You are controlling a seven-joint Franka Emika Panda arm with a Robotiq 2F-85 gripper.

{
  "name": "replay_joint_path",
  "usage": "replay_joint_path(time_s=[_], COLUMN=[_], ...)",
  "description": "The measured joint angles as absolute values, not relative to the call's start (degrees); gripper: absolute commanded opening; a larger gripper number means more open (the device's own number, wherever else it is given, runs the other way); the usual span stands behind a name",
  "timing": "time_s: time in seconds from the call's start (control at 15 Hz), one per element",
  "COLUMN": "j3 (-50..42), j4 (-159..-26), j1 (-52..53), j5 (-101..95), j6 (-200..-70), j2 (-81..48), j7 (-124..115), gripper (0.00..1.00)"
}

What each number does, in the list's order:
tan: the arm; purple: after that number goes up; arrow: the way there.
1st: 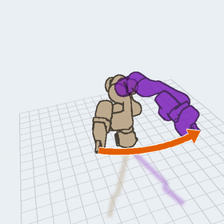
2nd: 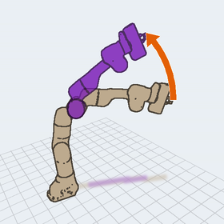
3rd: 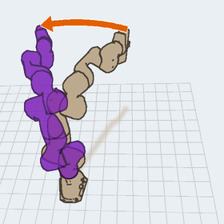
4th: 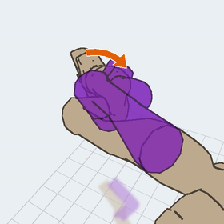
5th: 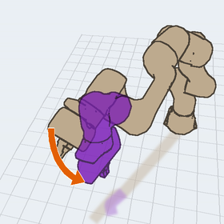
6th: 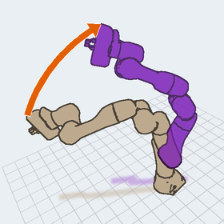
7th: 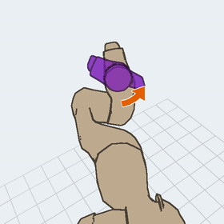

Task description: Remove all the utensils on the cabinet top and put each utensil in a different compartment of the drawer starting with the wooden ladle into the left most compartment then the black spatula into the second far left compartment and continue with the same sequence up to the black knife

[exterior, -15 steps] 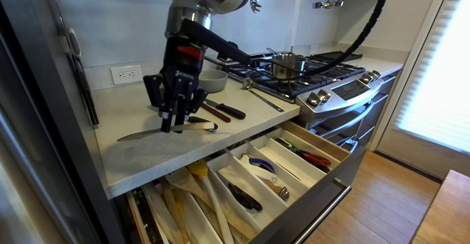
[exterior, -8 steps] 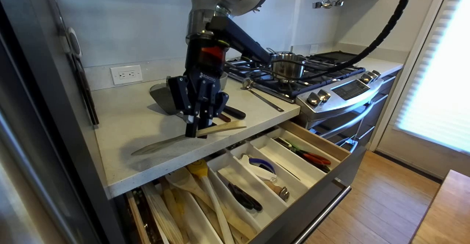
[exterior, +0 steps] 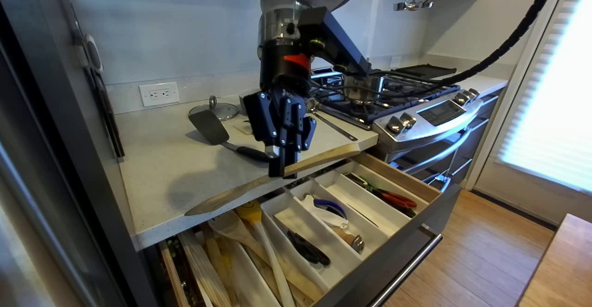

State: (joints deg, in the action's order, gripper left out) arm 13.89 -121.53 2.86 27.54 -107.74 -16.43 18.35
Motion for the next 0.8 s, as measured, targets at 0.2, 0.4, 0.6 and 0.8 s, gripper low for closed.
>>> replay_joint_path(time_s=[0.2, 0.4, 0.6, 0.8], j3=[13.10, 12.41, 12.18, 12.17], j4=[-122.52, -122.98, -122.98, -122.98], j1=[2.93, 2.96, 3.24, 3.85], j5=[27.51, 27.58, 27.58, 27.54], j6=[-106.11, -106.26, -108.35, -112.04], j2=[-16.56, -17.25, -18.53, -20.16], j7=[18.47, 18.47, 18.46, 18.30], gripper=[0.06, 0.06, 0.06, 0.06])
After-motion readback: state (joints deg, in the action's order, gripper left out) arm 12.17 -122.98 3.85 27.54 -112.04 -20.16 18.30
